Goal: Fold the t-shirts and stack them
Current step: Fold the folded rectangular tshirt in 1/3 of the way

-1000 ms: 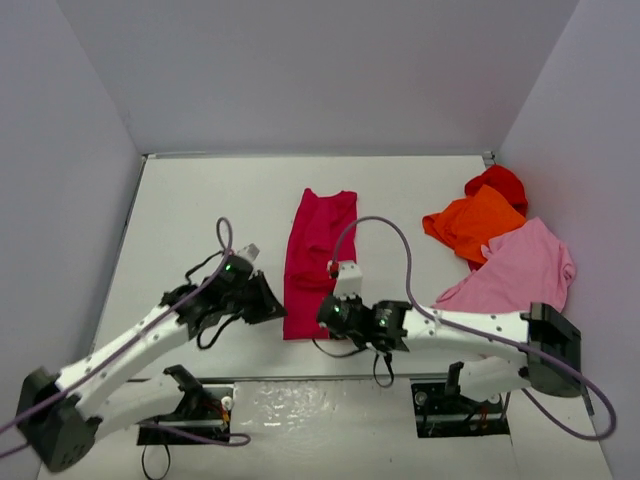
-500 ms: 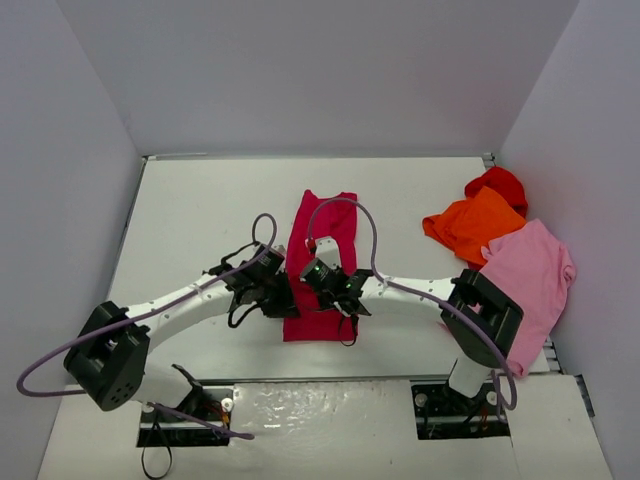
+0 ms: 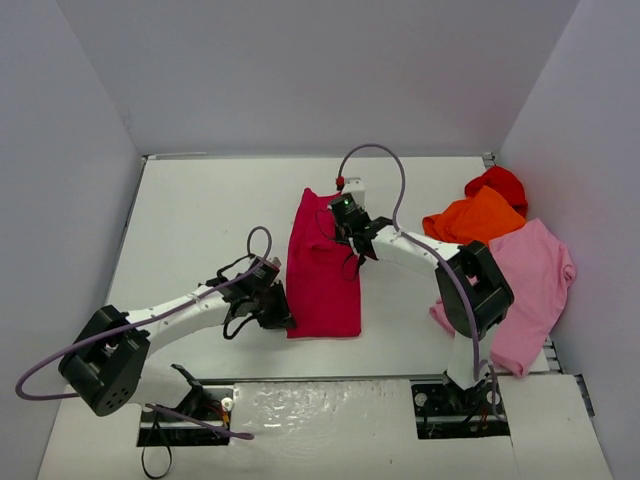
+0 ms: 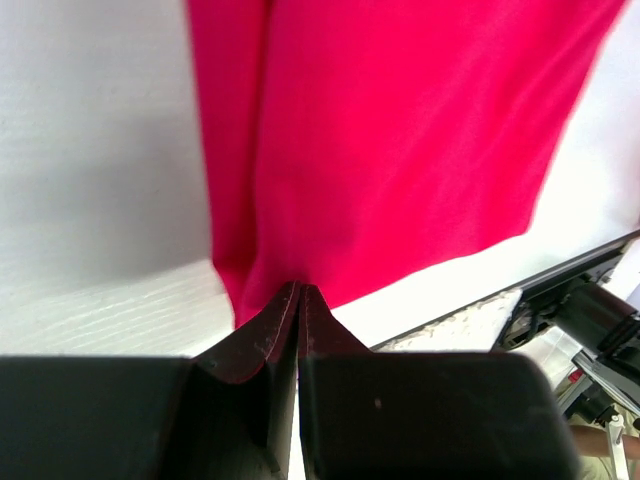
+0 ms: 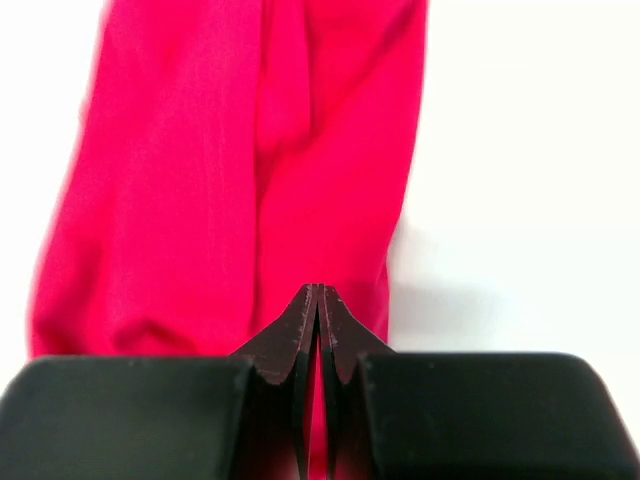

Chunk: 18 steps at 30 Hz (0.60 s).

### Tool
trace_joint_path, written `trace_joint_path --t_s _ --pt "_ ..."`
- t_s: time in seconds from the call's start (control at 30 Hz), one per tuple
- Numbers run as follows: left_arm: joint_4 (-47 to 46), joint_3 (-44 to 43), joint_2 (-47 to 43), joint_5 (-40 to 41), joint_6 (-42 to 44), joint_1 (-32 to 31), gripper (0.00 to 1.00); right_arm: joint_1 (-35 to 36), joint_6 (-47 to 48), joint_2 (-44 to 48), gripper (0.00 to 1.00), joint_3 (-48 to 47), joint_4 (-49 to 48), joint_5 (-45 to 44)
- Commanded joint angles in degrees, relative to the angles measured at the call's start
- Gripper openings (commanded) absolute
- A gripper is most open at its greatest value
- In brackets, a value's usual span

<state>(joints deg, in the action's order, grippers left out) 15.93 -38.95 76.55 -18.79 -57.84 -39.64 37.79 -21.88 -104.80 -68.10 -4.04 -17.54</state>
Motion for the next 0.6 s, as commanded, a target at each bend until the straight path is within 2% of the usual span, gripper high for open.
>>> trace_joint_path --t_s 0.0,0.1,0.13,0.2,0.23,0.3,0.37,0.47,0.57 --pt "-3.95 -0.90 -2.22 -0.89 -1.54 -0.18 0.00 -0.30 2.53 1.45 0.00 -7.57 -2.90 1.09" --pt "-3.75 -1.10 -2.28 -0.97 -1.20 -0.18 0.00 -0.35 0.98 3.07 0.05 -7.11 -0.50 3.89" --pt "-3.66 -1.19 -2.21 -1.22 -0.95 -0.16 0.00 -0.35 0.00 4.06 0.14 -5.60 0.38 5.30" --pt "-3.40 -1.51 -1.96 -2.12 -0.18 -0.09 0.00 -0.35 -2.54 6.69 0.44 -0.78 2.03 9.25" --pt "-3.08 -1.74 -1.78 -2.47 0.35 -0.09 0.00 -0.35 -3.69 8.16 0.55 1.90 2.31 11.19" --pt "-0.31 -2.53 -1.32 -3.01 1.50 0.09 0.01 -0.27 -7.12 13.23 0.68 9.74 2.72 13.85" --pt "0.21 -2.25 -1.42 -4.17 1.58 0.46 0.16 -0.33 -10.41 20.38 0.69 16.88 3.57 17.42" --pt "-3.85 0.80 -1.91 -7.67 -1.24 1.47 0.28 -0.26 -17.17 29.49 0.68 25.92 5.64 21.33" --pt "-10.77 5.77 -2.68 -11.42 -5.95 2.81 0.35 -0.43 -21.89 39.34 0.67 34.68 7.61 22.27"
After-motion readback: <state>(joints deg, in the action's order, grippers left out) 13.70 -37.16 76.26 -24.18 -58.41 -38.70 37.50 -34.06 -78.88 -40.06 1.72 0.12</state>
